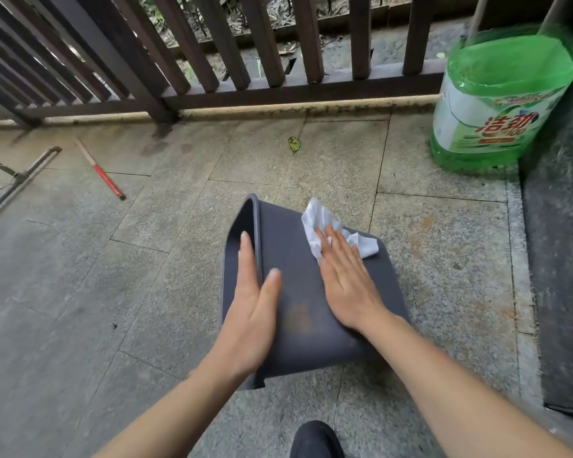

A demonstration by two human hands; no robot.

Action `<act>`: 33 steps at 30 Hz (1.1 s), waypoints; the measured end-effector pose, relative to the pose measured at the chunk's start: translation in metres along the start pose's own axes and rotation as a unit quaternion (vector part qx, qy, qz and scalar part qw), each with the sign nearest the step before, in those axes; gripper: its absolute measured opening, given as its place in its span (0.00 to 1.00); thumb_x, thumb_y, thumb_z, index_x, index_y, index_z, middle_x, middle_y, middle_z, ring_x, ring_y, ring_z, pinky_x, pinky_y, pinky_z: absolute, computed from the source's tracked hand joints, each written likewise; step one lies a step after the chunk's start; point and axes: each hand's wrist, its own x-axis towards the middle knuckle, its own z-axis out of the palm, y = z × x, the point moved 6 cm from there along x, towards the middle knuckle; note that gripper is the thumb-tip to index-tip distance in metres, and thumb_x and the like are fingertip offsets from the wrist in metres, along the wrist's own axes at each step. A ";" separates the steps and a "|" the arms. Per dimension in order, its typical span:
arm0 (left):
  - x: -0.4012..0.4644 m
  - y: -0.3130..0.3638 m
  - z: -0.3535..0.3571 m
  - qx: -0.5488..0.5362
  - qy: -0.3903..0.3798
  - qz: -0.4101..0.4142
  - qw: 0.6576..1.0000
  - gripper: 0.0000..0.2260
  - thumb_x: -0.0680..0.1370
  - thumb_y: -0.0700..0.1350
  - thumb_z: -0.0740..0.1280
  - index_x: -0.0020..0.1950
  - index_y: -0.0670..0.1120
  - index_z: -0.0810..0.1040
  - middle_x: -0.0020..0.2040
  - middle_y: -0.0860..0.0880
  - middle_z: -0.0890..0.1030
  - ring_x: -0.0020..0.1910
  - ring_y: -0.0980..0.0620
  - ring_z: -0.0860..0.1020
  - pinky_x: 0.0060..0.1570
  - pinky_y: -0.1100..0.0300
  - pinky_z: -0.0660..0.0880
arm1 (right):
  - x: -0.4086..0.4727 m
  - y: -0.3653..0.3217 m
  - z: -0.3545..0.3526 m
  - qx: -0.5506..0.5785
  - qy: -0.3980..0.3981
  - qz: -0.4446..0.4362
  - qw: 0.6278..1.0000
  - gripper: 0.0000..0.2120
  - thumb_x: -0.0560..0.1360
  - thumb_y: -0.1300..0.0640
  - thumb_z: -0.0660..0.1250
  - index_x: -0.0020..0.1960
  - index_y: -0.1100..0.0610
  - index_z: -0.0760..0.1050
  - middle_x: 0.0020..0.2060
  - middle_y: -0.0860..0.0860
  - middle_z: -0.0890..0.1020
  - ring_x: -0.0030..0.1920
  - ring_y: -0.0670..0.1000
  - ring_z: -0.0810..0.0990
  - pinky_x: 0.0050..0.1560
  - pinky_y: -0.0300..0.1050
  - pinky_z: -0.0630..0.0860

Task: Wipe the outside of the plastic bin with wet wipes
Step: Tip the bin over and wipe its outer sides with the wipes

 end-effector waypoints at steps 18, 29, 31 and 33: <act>0.016 0.055 0.029 0.283 -0.040 0.141 0.948 0.38 0.79 0.68 0.43 0.81 0.45 0.44 0.81 0.51 0.40 0.78 0.59 0.35 0.77 0.57 0.42 | -0.074 -0.074 -0.019 0.106 0.002 -0.165 0.981 0.29 0.84 0.57 0.52 0.82 0.47 0.45 0.83 0.45 0.48 0.83 0.51 0.45 0.79 0.65 0.48; 0.020 0.069 0.044 0.296 -0.057 0.133 0.944 0.35 0.79 0.64 0.42 0.80 0.45 0.43 0.81 0.51 0.38 0.77 0.60 0.33 0.75 0.62 0.36 | -0.086 0.075 -0.016 0.146 0.029 0.151 0.977 0.22 0.86 0.53 0.45 0.78 0.45 0.42 0.82 0.47 0.45 0.80 0.41 0.40 0.81 0.45 0.40; 0.021 0.071 0.047 0.289 -0.060 0.136 0.946 0.35 0.80 0.63 0.43 0.81 0.45 0.43 0.81 0.52 0.39 0.77 0.61 0.33 0.76 0.61 0.37 | -0.093 0.087 -0.014 0.167 0.018 0.203 0.965 0.24 0.87 0.53 0.44 0.80 0.50 0.41 0.82 0.47 0.42 0.79 0.38 0.37 0.79 0.39 0.37; 0.022 0.073 0.049 0.282 -0.062 0.135 0.948 0.34 0.80 0.63 0.43 0.81 0.45 0.44 0.81 0.52 0.39 0.76 0.62 0.33 0.76 0.61 0.37 | -0.099 0.078 -0.011 0.166 0.009 0.202 0.965 0.24 0.87 0.53 0.45 0.80 0.51 0.40 0.82 0.46 0.41 0.76 0.34 0.34 0.75 0.33 0.34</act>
